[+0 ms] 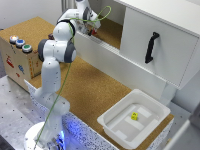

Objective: Put the grasped pink block inside the left cabinet

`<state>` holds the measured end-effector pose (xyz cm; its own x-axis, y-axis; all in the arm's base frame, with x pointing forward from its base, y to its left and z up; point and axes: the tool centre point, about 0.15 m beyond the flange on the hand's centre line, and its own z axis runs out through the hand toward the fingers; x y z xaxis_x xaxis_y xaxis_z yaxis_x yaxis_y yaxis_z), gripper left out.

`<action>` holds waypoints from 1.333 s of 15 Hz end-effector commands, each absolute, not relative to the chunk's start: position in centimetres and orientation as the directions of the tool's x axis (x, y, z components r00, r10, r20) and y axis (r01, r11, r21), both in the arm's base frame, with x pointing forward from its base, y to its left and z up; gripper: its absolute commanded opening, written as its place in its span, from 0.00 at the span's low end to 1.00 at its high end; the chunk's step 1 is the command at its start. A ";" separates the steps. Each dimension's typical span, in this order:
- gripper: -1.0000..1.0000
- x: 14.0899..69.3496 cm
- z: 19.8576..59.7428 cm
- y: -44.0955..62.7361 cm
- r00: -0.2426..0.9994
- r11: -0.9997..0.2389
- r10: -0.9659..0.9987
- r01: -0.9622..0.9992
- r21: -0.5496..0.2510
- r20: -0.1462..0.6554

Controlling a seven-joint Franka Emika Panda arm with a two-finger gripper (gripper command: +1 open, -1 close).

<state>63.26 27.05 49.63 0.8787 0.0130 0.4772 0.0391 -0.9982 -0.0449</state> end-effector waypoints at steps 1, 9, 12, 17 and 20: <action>1.00 57.3 50.8 27.0 0.885 -0.999 -0.021 -0.005 -0.037 0.464; 1.00 48.2 48.9 27.2 0.914 -0.989 0.099 0.133 -0.059 0.394; 1.00 45.2 47.7 27.6 0.916 -0.978 0.148 0.193 -0.085 0.373; 1.00 41.9 44.6 29.4 0.913 -0.947 0.254 0.302 -0.111 0.321; 1.00 40.9 46.8 31.4 0.893 -0.941 0.293 0.333 -0.063 0.342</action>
<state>44.22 30.05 46.77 0.9369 0.2446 0.2497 0.2663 -0.9622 -0.0567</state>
